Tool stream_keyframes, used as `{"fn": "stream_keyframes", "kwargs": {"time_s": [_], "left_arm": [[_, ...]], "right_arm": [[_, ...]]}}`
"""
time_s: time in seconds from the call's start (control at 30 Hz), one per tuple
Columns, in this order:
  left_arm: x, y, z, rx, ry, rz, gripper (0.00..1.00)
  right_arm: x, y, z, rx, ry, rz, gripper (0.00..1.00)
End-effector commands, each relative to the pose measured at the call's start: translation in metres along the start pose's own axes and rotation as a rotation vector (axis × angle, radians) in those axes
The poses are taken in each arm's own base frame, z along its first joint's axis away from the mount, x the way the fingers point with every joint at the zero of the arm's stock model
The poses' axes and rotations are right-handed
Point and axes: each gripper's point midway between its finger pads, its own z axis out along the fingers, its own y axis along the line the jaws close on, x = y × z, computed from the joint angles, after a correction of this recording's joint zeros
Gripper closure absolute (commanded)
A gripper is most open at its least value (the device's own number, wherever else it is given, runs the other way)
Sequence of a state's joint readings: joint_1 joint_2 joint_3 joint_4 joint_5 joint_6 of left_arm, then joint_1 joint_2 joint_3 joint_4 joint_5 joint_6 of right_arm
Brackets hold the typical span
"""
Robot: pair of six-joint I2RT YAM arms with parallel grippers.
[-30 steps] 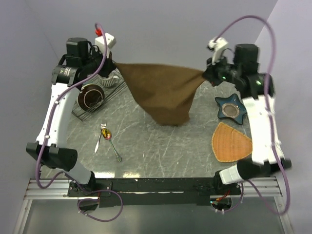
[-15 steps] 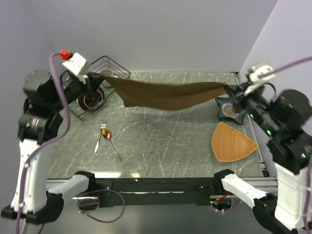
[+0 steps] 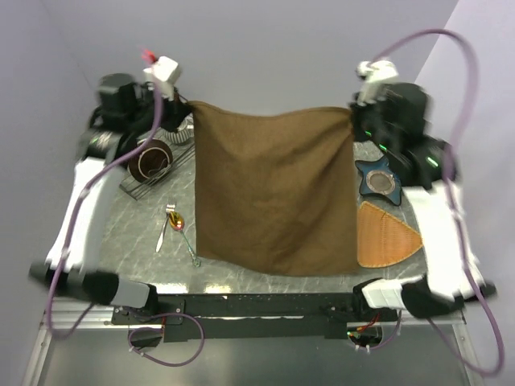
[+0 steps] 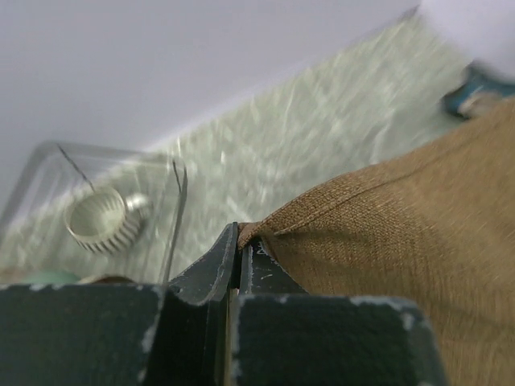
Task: Fold the napkin into a case and place the utensils inside
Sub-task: Flatten out the crumpled napkin at the center of the board.
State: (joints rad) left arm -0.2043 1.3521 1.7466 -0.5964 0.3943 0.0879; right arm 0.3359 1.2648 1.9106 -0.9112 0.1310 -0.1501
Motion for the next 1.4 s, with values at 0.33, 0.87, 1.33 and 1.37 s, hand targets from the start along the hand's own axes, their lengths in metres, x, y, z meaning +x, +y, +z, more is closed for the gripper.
{"fn": "stream_keyframes", "kwargs": {"time_s": [0.33,0.87,1.33,1.37], "left_arm": [[0.142,0.108,0.162,-0.154,0.354,-0.079,0.43],[0.282,-0.021,0.014,0.364,0.679,-0.217,0.35],[0.366,-0.075,-0.004,0.372,0.870,-0.147,0.50],[0.372,-0.073,-0.001,0.363,0.883,-0.153,0.50]], "right_arm": [[0.100,-0.035,0.239,0.124,0.325,0.000,0.01],[0.300,0.052,0.057,-0.528,0.905,-0.004,0.32],[0.409,0.092,0.045,-0.491,1.046,-0.102,0.71],[0.414,0.093,0.044,-0.482,1.057,-0.120,0.71]]}}
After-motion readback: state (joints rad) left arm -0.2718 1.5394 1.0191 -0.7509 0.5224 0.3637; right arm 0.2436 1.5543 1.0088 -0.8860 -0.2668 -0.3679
